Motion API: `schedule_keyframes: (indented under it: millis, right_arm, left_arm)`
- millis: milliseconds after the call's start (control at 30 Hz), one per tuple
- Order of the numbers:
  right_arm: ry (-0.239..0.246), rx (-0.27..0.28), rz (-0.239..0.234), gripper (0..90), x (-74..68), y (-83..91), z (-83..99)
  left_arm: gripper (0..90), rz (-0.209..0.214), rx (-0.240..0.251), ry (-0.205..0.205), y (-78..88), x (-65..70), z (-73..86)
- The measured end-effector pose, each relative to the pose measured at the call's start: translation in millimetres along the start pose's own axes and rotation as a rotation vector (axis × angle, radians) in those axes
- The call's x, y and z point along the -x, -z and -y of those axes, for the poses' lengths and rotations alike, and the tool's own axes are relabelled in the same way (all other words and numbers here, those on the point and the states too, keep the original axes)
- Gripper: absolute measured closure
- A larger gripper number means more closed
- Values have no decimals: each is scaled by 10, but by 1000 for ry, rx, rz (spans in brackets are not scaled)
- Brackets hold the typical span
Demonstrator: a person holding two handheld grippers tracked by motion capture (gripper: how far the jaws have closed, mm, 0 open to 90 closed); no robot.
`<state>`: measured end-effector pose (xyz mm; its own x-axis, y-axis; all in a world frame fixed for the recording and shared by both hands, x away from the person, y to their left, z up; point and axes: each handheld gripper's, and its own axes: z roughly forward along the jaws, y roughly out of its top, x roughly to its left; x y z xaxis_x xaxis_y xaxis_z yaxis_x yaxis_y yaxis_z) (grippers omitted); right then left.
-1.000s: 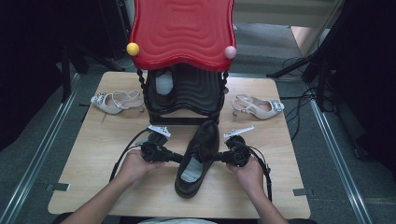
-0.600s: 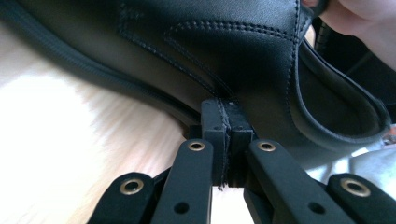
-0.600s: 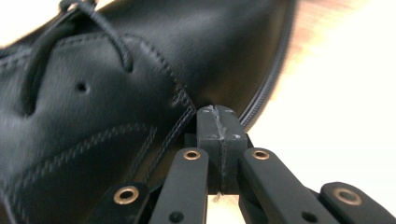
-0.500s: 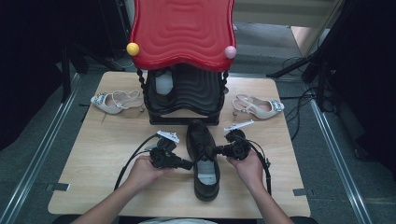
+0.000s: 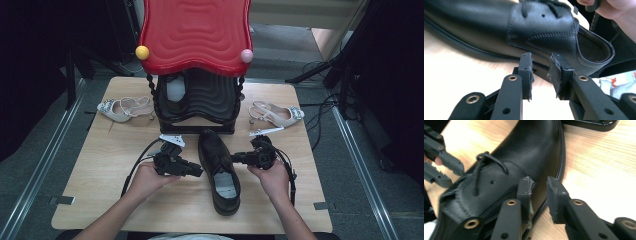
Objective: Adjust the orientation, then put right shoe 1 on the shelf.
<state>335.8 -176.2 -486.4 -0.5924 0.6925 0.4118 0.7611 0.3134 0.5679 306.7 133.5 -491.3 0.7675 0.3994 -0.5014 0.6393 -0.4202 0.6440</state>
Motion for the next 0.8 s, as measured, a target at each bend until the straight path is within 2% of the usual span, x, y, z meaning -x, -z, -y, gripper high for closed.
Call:
schedule_keyframes:
  millis: [133,200,300,433,500,667,800]
  right_arm:
    - [-24,11,-34,673,-26,50,14]
    - [-32,12,-43,666,-61,74,17]
    - [-26,2,-43,658,-123,117,21]
    - [-31,-8,-37,652,-203,188,29]
    - [-38,-12,-38,652,-238,233,30]
    - [-45,-19,-45,650,-340,349,47]
    - [-45,-29,-62,641,-445,418,51]
  left_arm:
    - [685,-23,20,-1,108,-6,-21]
    - [720,-23,27,7,165,-10,-37]
    - [826,6,40,-8,242,-14,-75]
    - [877,-16,33,-26,311,10,-140]
    - [890,-28,25,-25,344,12,-177]
    - [895,-28,50,-34,468,44,-258]
    - [894,-26,51,-46,562,61,-364]
